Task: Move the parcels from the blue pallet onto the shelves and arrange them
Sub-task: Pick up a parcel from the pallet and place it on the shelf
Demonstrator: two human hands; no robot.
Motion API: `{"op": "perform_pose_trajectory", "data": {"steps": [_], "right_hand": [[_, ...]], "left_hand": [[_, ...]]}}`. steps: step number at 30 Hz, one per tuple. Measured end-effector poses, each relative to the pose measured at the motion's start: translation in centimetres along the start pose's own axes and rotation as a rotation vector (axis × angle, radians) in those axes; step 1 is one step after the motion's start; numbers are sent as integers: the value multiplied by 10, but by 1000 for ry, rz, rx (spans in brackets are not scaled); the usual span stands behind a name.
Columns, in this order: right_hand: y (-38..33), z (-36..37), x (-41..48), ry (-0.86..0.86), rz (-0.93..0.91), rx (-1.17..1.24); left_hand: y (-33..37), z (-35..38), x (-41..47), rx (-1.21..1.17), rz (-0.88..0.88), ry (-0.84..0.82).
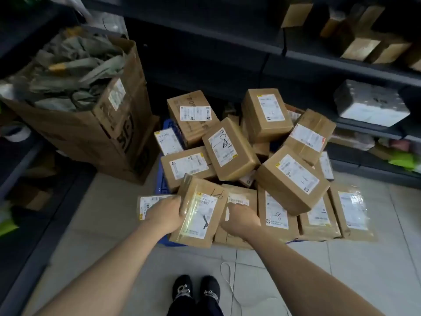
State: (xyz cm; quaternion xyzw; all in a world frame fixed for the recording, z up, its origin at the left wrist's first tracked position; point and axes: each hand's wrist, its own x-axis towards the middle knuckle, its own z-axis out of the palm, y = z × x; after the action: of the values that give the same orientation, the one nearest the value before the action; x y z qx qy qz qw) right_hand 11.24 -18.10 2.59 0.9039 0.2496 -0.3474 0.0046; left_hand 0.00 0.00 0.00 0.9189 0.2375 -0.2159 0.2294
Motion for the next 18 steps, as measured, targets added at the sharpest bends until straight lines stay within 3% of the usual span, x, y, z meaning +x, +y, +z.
{"op": "perform_pose_trajectory", "data": {"steps": [5, 13, 18], "right_hand": [[2, 34, 35, -87, 116, 222], [-3, 60, 52, 138, 181, 495], [-10, 52, 33, 262, 108, 725]], "left_hand": [[2, 27, 24, -122, -90, -30], [3, 45, 25, -465, -165, 45], [7, 30, 10, -693, -221, 59]]}}
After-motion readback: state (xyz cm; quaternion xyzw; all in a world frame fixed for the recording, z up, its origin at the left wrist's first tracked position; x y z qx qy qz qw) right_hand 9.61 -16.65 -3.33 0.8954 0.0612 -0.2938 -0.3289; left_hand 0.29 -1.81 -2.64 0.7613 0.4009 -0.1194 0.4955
